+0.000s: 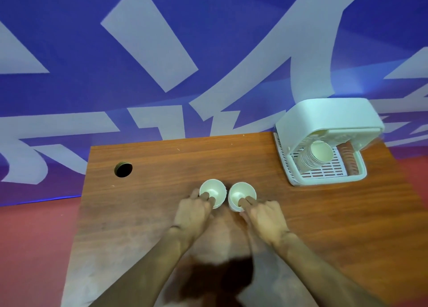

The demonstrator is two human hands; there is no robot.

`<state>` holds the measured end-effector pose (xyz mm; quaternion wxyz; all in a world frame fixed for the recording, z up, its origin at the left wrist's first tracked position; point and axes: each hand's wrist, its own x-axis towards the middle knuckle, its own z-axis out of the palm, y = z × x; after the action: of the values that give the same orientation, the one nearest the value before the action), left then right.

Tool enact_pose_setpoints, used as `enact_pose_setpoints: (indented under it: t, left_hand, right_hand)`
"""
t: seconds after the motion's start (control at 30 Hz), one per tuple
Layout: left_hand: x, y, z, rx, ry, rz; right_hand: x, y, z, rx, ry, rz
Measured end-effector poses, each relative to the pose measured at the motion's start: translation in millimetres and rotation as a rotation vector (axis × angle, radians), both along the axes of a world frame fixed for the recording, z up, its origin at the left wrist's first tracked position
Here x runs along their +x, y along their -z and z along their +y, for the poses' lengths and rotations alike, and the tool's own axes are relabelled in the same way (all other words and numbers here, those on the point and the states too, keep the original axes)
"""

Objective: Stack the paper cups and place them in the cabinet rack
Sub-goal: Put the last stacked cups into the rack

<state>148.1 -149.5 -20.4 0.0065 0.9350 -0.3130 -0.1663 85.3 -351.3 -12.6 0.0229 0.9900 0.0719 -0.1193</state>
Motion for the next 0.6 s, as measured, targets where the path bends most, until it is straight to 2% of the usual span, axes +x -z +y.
enact_pose_setpoints:
  t: [0.1, 0.3, 0.47, 0.6]
  left_hand:
    - [-0.3, 9.4, -4.1, -0.032, -0.007, -0.104]
    - [1.5, 12.7, -22.3, -0.073, 0.013, -0.205]
    - [-4.4, -27.5, -73.0, -0.144, 0.045, -0.279]
    - [-20.3, -71.8, -137.7, -0.142, 0.199, -0.346]
  right_hand:
    - [0.3, 6.3, -3.0, 0.004, 0.003, -0.02]
    - [1.7, 10.2, -26.2, 0.092, -0.055, -0.232]
    - [-14.3, -16.6, -86.7, 0.181, -0.032, -0.351]
    - [-34.6, -55.0, -163.1, 0.253, 0.012, -0.443]
